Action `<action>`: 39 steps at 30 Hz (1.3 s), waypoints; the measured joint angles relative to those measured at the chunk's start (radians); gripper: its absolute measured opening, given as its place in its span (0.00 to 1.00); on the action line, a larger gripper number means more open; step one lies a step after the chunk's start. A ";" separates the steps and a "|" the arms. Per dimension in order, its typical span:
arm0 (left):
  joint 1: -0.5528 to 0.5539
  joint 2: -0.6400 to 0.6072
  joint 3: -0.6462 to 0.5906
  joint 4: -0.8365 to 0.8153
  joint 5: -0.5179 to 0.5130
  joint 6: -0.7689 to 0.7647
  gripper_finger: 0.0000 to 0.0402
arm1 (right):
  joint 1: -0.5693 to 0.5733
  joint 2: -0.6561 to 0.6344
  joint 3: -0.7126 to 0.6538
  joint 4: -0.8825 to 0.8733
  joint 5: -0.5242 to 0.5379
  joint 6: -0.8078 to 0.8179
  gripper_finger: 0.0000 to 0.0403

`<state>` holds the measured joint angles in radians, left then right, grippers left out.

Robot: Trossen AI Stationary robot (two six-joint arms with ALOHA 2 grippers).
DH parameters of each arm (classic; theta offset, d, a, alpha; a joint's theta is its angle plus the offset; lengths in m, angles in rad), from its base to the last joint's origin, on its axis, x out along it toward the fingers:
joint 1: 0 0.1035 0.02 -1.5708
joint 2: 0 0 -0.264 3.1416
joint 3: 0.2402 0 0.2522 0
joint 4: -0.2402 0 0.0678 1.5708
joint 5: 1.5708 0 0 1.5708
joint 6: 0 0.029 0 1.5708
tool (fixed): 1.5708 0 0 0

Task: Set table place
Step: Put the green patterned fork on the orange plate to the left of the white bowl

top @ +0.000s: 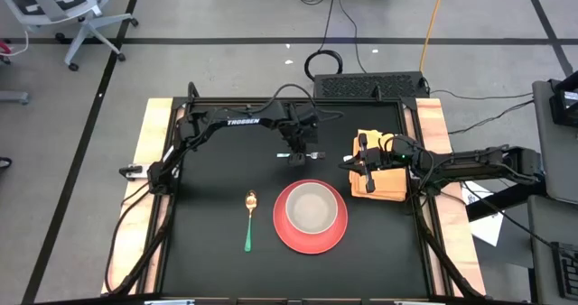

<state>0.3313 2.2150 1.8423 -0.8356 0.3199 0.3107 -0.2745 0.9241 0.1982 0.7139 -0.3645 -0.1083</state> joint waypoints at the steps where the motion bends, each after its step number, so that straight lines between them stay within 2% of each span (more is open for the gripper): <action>1: 0.000 0.000 0.000 0.000 0.001 0.000 0.34 | 0.000 0.000 0.000 0.000 0.000 0.003 0.00; 16: 0.017 0.000 -0.099 0.080 -0.015 -0.011 0.34 | 0.000 0.000 0.000 0.012 0.000 0.018 0.00; 39: 0.017 0.051 -0.099 0.104 -0.015 0.003 0.34 | 0.000 0.000 0.000 0.014 0.000 0.018 0.00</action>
<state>0.3485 2.2665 1.7435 -0.7315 0.3046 0.3138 -0.2741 0.9241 0.1982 0.7280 -0.3645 -0.0898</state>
